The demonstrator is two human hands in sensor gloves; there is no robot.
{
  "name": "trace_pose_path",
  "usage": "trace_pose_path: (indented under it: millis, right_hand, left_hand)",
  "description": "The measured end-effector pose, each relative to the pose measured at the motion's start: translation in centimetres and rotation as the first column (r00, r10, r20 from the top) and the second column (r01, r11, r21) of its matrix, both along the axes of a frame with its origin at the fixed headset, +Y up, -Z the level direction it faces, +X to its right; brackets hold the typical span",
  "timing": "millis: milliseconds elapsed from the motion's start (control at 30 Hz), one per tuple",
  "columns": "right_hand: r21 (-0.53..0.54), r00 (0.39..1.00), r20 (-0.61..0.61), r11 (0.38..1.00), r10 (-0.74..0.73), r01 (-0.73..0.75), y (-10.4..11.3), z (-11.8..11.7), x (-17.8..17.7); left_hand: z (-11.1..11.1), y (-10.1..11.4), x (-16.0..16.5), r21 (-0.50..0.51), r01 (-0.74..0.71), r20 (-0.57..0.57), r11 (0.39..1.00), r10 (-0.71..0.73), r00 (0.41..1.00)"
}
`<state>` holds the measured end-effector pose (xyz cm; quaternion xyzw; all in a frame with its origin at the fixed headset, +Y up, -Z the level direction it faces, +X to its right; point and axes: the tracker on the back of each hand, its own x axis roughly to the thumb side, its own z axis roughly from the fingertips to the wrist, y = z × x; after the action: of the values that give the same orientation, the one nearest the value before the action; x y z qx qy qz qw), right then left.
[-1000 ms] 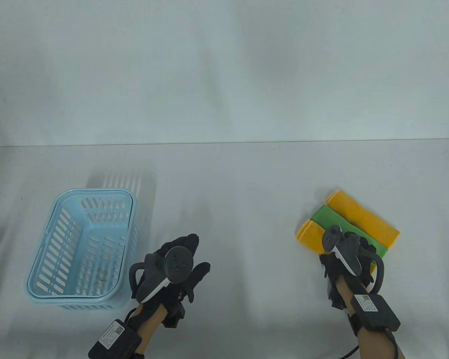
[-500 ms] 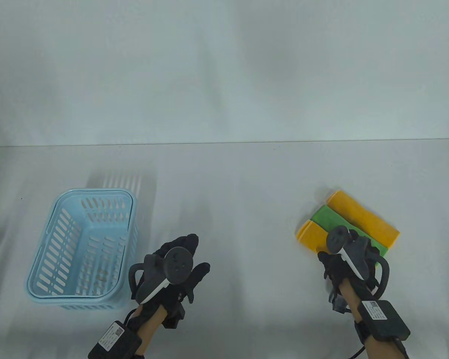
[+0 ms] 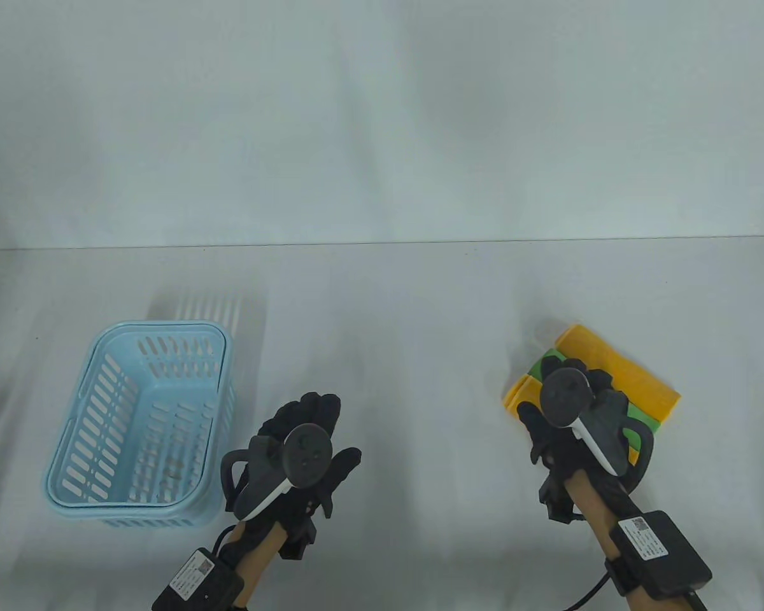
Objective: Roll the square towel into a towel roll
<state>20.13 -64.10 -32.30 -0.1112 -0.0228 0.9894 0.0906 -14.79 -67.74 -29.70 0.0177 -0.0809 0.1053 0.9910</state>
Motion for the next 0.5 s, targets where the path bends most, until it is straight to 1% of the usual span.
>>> trace_pose_path:
  millis: [100, 233, 400, 500]
  right_hand:
    - [0.032, 0.996, -0.09, 0.999, -0.009, 0.012, 0.4, 0.8, -2.5]
    - [0.042, 0.974, -0.221, 0.997, -0.051, 0.062, -0.1, 2.1, -5.7]
    - [0.067, 0.954, -0.296, 0.995, -0.048, 0.071, -1.4, 2.8, -8.5]
    - [0.085, 0.953, -0.302, 0.996, -0.01, 0.037, -2.7, 2.5, -9.2]
  left_hand:
    - [0.2, 0.0, 0.2, 0.013, 0.016, 0.002, 1.0, -0.016, 1.0]
    - [0.5, 0.2, 0.6, 0.03, 0.023, 0.011, 0.999, -0.024, 1.0]
    - [1.0, 0.3, 1.3, 0.064, 0.053, 0.013, 0.997, -0.054, 0.998]
    - [1.2, 0.2, 1.8, 0.103, 0.131, 0.005, 0.986, -0.132, 0.991]
